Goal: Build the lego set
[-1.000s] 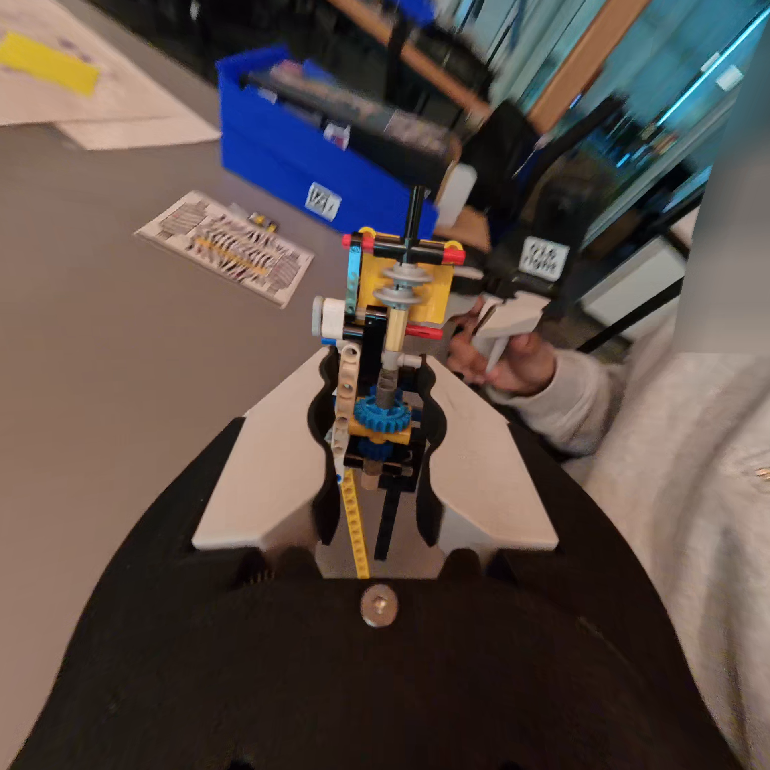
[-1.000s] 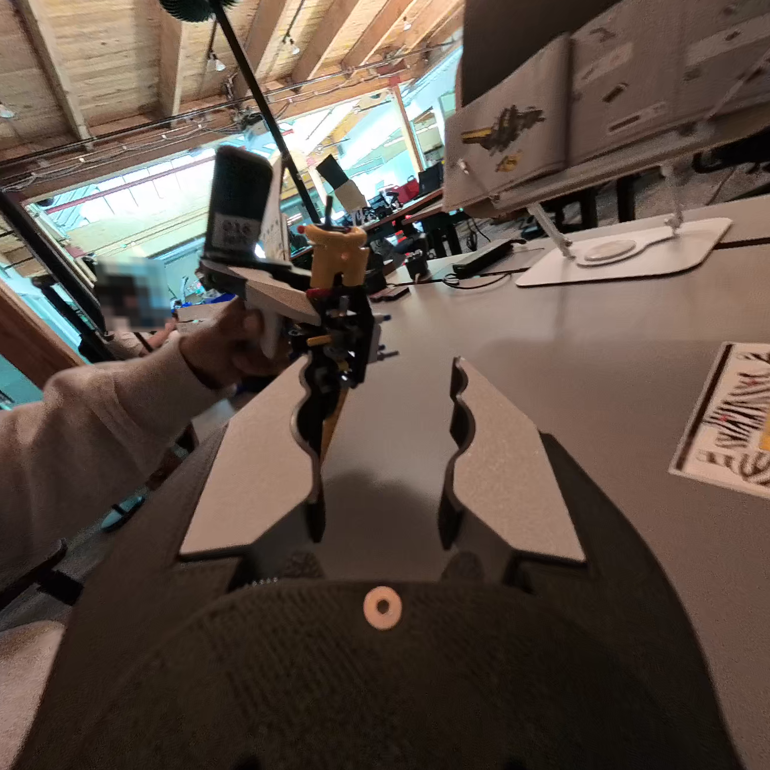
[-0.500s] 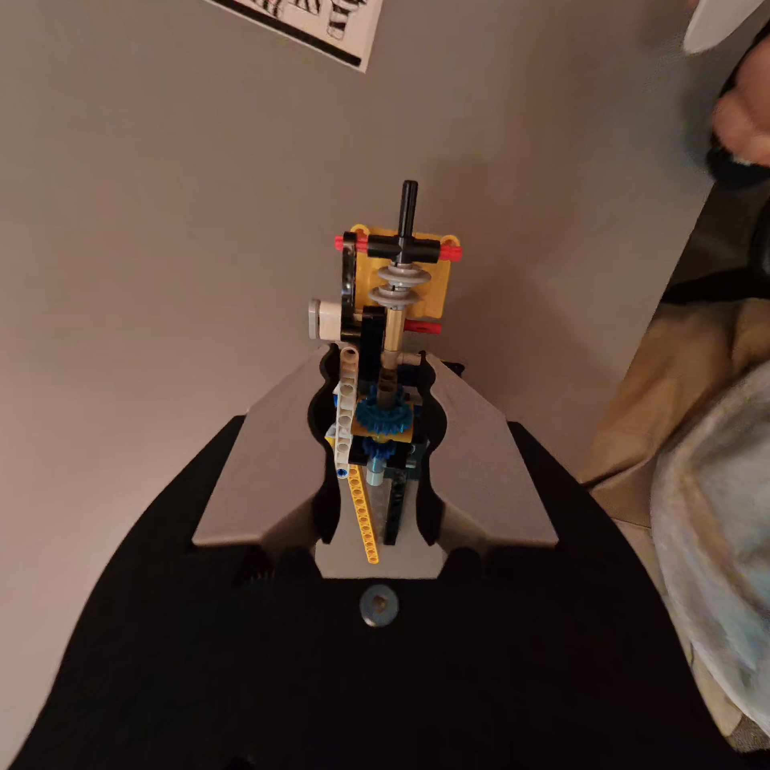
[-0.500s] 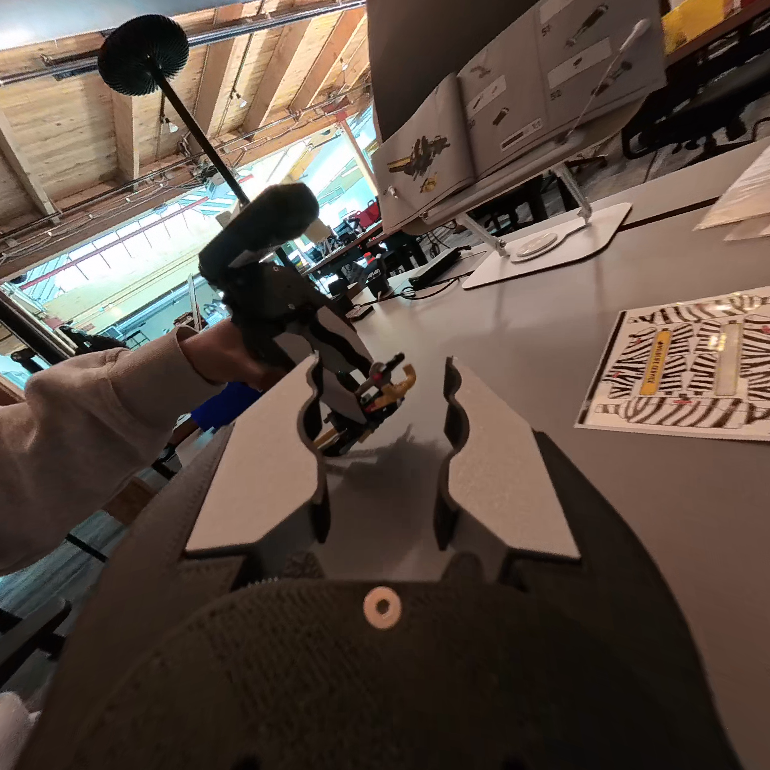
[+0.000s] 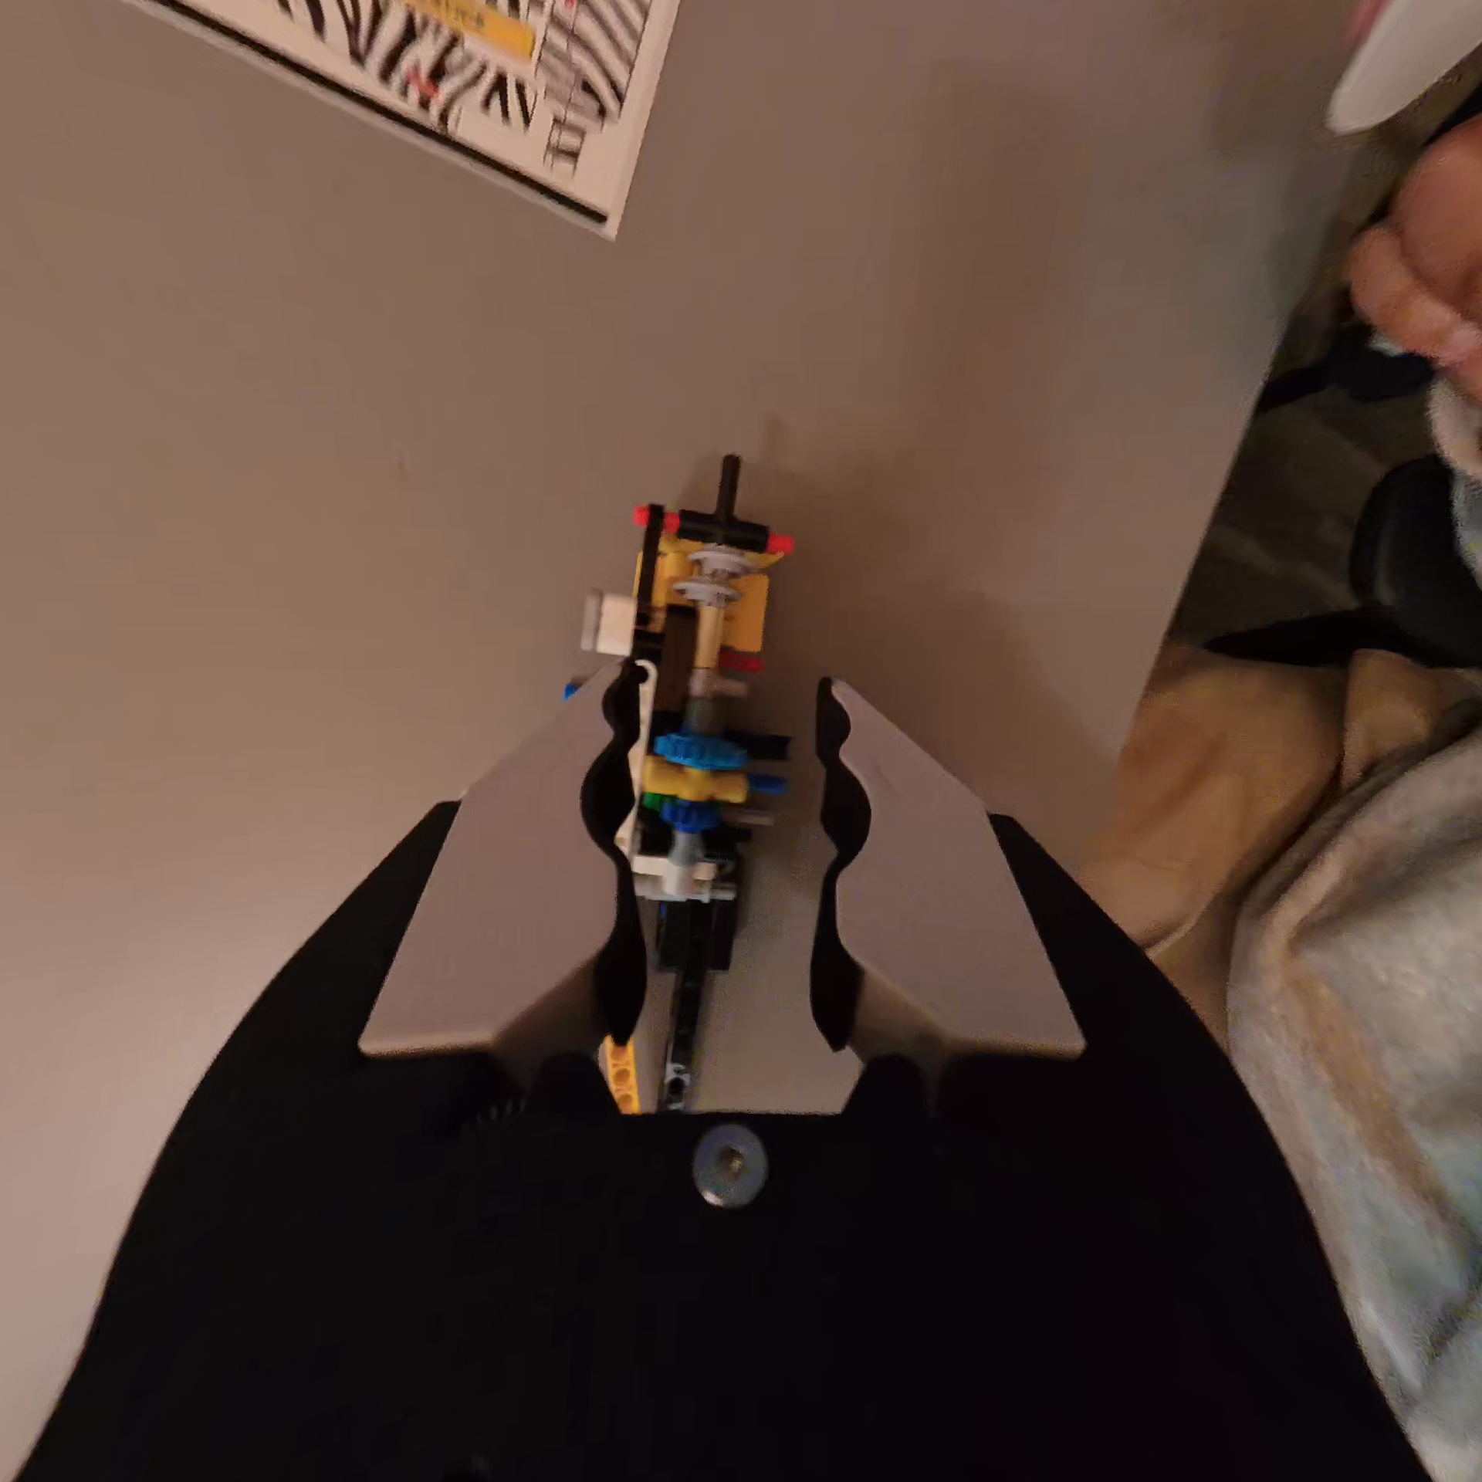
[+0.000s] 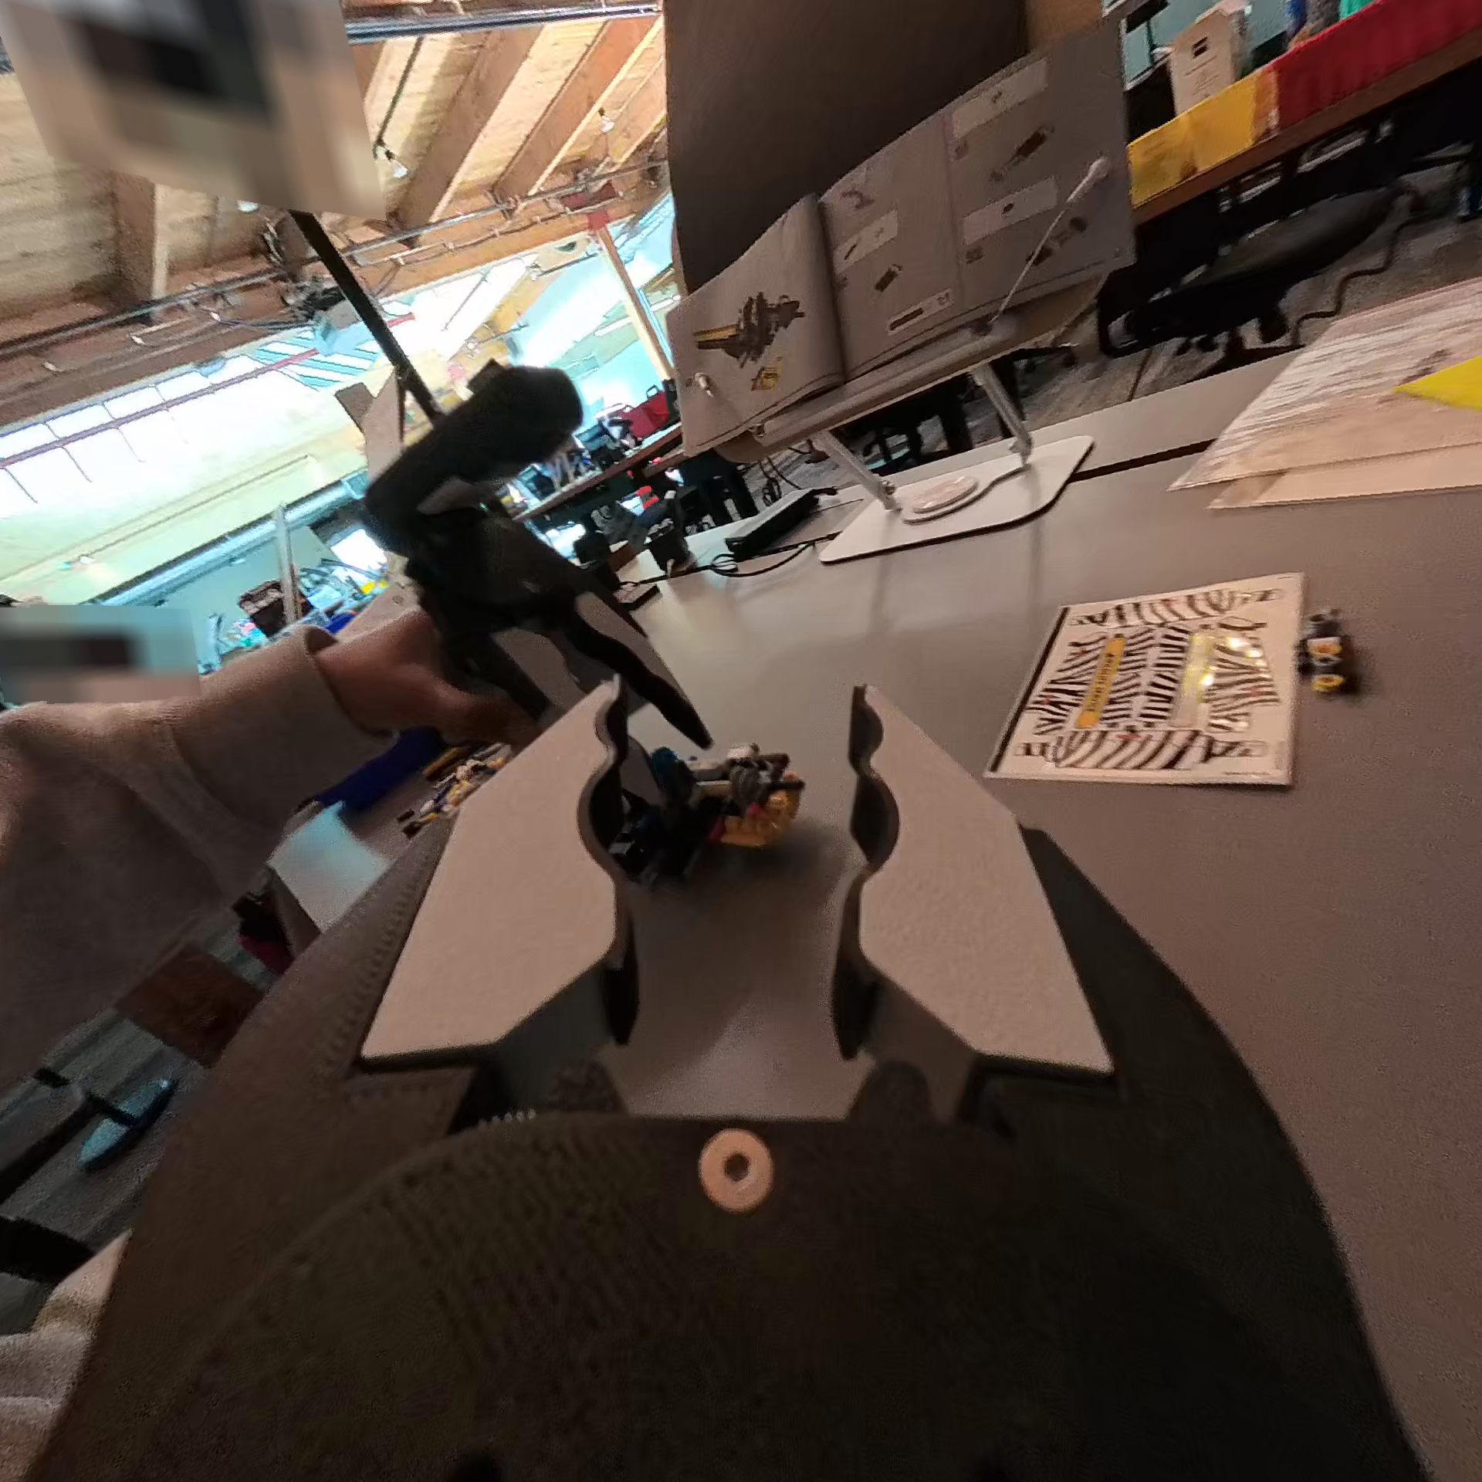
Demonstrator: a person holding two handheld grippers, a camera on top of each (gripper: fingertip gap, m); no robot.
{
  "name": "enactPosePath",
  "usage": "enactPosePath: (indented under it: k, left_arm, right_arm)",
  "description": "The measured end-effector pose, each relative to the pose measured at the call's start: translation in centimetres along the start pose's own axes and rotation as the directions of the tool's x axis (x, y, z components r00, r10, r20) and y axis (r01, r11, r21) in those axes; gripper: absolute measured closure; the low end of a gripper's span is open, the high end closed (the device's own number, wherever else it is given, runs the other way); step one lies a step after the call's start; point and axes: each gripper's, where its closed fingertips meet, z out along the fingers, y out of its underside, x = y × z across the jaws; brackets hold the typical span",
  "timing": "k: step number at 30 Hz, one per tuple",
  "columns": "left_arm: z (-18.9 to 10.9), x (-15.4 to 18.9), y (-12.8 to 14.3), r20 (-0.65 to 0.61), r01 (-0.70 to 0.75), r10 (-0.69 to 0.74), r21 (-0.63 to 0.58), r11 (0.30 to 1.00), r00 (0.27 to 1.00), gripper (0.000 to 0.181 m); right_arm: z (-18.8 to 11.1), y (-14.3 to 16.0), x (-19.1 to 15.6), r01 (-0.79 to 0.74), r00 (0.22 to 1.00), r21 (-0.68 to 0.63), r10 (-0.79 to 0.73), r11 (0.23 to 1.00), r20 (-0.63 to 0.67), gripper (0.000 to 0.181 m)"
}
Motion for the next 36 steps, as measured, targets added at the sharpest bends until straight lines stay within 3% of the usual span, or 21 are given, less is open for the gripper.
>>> enactPosePath:
  k: [5, 9, 15, 17, 19, 22, 27, 31, 36]
  left_arm:
    - [-4.6, 2.4, -0.5, -0.015, 0.016, -0.013, 0.273, 0.962, 1.000, 0.136]
    - [-8.2, 2.4, 2.1, 0.016, 0.052, -0.068, 0.499, 0.865, 0.998, 0.136]
    - [-11.9, -1.2, 6.4, -0.122, 0.210, -0.185, 0.777, 0.593, 0.975, 0.136]
    - [-13.2, -2.6, 8.0, -0.112, 0.195, -0.191, 0.845, 0.498, 0.975, 0.138]
    - [-14.8, -2.7, 9.7, -0.158, 0.226, -0.199, 0.892, 0.392, 0.967, 0.141]
    - [-16.6, -2.5, 10.9, -0.197, 0.249, -0.195, 0.923, 0.294, 0.961, 0.140]
    - [-15.6, -4.3, 10.4, -0.103, 0.181, -0.247, 0.931, 0.318, 0.964, 0.135]
    - [-14.5, -5.9, 8.7, -0.085, 0.189, -0.290, 0.916, 0.353, 0.953, 0.132]
    - [-15.1, -5.8, 5.5, -0.129, 0.240, -0.332, 0.917, 0.318, 0.934, 0.125]
  right_arm:
    - [-2.5, 0.1, 0.8, 0.039, 0.997, 0.005, -0.038, 0.999, -0.072, 0.125]
    - [-3.4, 1.3, 1.0, 0.121, 0.982, -0.044, -0.126, 0.992, -0.137, 0.126]
    - [-2.5, 3.4, -0.8, 0.338, 0.918, -0.125, -0.356, 0.933, -0.176, 0.132]
    - [-2.1, 3.1, -2.7, 0.296, 0.945, -0.051, -0.301, 0.954, -0.126, 0.131]
    - [-2.0, 2.1, -4.3, 0.146, 0.988, 0.063, -0.142, 0.987, -0.060, 0.129]
    - [-1.1, 1.5, -3.8, 0.095, 0.988, 0.122, -0.079, 0.988, -0.130, 0.136]
    - [3.8, 0.3, -1.3, 0.230, 0.941, 0.087, -0.199, 0.969, -0.274, 0.135]
    - [8.9, -0.8, -0.1, 0.324, 0.922, -0.016, -0.320, 0.946, -0.217, 0.132]
    - [11.4, -1.9, 0.6, 0.429, 0.895, 0.039, -0.419, 0.902, -0.150, 0.131]
